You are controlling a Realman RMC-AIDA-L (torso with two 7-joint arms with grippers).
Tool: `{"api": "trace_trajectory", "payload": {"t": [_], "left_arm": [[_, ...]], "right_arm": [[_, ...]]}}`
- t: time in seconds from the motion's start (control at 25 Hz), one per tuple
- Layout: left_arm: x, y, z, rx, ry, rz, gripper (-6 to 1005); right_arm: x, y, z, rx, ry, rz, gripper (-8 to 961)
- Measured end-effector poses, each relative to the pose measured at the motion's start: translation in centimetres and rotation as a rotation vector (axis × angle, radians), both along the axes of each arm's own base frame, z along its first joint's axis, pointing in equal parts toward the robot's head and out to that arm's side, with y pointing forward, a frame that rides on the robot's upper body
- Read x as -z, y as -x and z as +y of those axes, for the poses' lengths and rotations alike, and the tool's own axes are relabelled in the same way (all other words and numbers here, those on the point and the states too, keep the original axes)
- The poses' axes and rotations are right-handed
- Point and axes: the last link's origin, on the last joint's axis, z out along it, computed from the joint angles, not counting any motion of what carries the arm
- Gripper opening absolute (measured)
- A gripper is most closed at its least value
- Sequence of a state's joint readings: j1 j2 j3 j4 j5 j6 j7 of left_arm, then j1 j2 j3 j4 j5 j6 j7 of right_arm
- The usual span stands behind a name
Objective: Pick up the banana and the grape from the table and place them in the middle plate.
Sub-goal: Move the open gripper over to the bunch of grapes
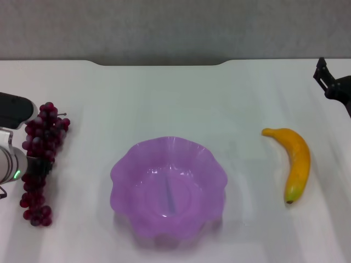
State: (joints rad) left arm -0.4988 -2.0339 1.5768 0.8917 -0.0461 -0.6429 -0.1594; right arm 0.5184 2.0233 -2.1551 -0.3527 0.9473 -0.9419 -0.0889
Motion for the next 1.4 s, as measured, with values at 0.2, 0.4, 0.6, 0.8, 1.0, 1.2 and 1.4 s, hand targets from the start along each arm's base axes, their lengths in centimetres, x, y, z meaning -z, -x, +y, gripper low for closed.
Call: {"api": "trace_trajectory", "payload": {"t": [0.2, 0.4, 0.6, 0.8, 1.0, 1.2, 1.4], "left_arm": [[0.05, -0.2, 0.1, -0.006, -0.002, -0.01, 479], [0.04, -0.51, 0.21, -0.004, 0.003, -0.012, 475], [-0.01, -0.49, 0.2, -0.007, 0.002, -0.013, 470], [-0.05, -0.49, 0.23, -0.006, -0.001, -0.014, 467], [-0.07, -0.47, 0.25, -0.002, -0.001, -0.012, 468], [-0.07, -0.46, 0.25, -0.001, -0.001, -0.011, 462], [-0.09, -0.45, 0.27, -0.001, -0.002, -0.01, 462]], "right_arm": [[0.01, 0.03, 0.01, -0.001, 0.0, 0.001, 886], [0.02, 0.05, 0.01, -0.002, 0.0, 0.0, 887], [0.03, 0.1, 0.02, -0.003, 0.0, 0.001, 886], [0.03, 0.1, 0.02, -0.003, 0.0, 0.002, 887], [0.03, 0.1, 0.02, -0.003, 0.0, 0.002, 887], [0.03, 0.1, 0.02, -0.003, 0.0, 0.002, 887], [0.02, 0.1, 0.02, -0.003, 0.0, 0.002, 886]]}}
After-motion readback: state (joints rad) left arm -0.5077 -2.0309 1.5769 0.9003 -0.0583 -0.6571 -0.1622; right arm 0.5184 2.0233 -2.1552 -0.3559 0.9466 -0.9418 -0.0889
